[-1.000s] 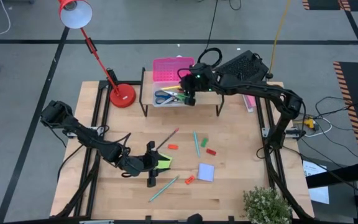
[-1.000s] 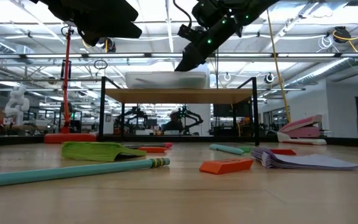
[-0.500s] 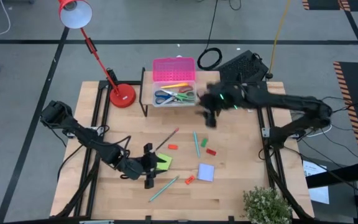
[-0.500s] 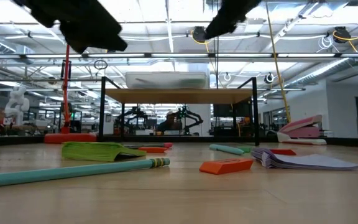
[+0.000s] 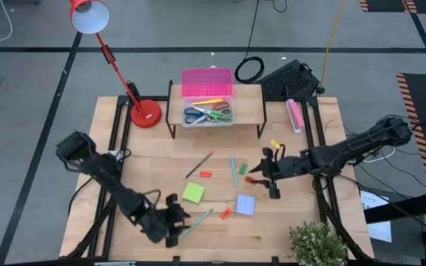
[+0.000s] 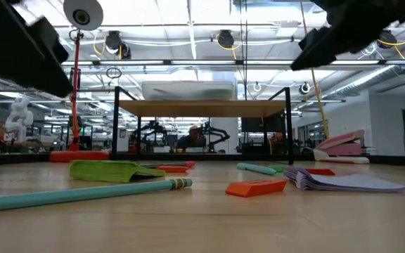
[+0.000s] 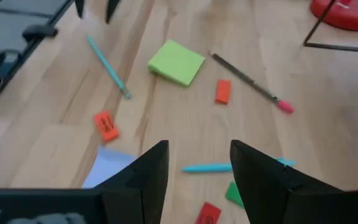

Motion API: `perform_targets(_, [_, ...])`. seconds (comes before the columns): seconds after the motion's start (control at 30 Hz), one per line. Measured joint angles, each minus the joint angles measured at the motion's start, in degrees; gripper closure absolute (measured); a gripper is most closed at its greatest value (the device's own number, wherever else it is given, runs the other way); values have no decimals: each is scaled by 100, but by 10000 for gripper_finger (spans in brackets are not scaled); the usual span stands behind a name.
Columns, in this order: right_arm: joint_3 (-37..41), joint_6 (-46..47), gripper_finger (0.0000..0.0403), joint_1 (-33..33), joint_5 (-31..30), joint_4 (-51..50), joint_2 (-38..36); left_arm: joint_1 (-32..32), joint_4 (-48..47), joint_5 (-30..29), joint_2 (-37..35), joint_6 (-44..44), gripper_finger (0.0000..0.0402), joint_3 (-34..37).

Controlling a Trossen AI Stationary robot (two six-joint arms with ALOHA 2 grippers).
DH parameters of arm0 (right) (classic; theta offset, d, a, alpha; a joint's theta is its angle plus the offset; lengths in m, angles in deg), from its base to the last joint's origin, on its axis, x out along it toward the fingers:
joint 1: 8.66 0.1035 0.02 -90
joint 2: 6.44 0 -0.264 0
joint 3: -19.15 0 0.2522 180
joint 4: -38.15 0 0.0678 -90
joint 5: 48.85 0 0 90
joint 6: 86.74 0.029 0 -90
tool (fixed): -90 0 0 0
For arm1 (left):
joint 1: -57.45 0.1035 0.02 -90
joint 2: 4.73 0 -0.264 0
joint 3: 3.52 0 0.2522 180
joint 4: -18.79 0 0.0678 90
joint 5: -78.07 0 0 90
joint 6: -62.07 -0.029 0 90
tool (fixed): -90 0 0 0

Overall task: Pack school essentials
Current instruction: Put the light blue pencil into the supply box on the shelf

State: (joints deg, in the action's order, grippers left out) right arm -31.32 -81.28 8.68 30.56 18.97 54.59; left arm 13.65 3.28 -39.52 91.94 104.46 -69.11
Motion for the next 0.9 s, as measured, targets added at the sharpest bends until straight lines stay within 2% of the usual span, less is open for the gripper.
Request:
perform_targets(0.2, [90,-179,238,5,40,34,-8,-189,-1279,-26,934,980,222,-1145])
perform_targets(0.37, [90,-537,238,3,26,79,-42,-162,-2750,-223,1661,1378,222,-2182])
perform_targets(0.5, [92,-675,238,3,23,83,-143,-90,-3685,-400,1988,1775,222,-2660])
perform_targets(0.73, [90,-777,238,3,15,48,-400,33,-3482,-89,2042,2183,223,-2545])
perform_targets(0.9, [90,-783,239,3,13,8,-546,42,-3239,-26,2041,2234,253,-2300])
